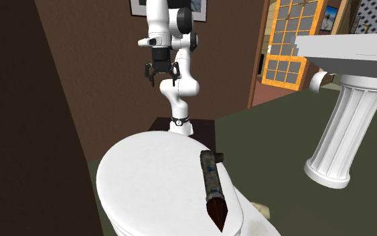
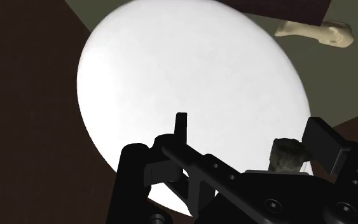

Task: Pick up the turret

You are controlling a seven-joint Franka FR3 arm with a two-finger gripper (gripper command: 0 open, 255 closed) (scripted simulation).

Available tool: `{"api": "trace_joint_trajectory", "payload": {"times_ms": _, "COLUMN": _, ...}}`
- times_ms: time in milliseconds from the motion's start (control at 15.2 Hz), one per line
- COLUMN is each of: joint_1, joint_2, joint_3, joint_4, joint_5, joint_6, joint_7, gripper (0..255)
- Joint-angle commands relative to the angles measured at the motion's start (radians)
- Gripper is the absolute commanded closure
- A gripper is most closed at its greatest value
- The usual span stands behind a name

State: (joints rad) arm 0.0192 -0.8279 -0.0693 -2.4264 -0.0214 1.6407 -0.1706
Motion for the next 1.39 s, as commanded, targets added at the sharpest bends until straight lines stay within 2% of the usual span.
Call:
{"api": "trace_joint_trajectory", "payload": {"times_ms": 0, "joint_1": 0.000, "joint_2": 0.000, "joint_3": 0.000, "joint_4": 0.000, "joint_5": 0.000, "joint_6": 0.000, "joint_7": 0.000, "gripper": 0}}
{"api": "trace_joint_trajectory", "payload": {"times_ms": 660, "joint_1": 0.056, "joint_2": 0.316, "joint_3": 0.092, "joint_4": 0.059, "joint_5": 0.071, "joint_6": 0.255, "joint_7": 0.102, "gripper": 0}}
{"api": "trace_joint_trajectory", "payload": {"times_ms": 1320, "joint_1": 0.095, "joint_2": 0.677, "joint_3": 0.168, "joint_4": 0.248, "joint_5": 0.087, "joint_6": 0.429, "joint_7": 0.198, "gripper": 0}}
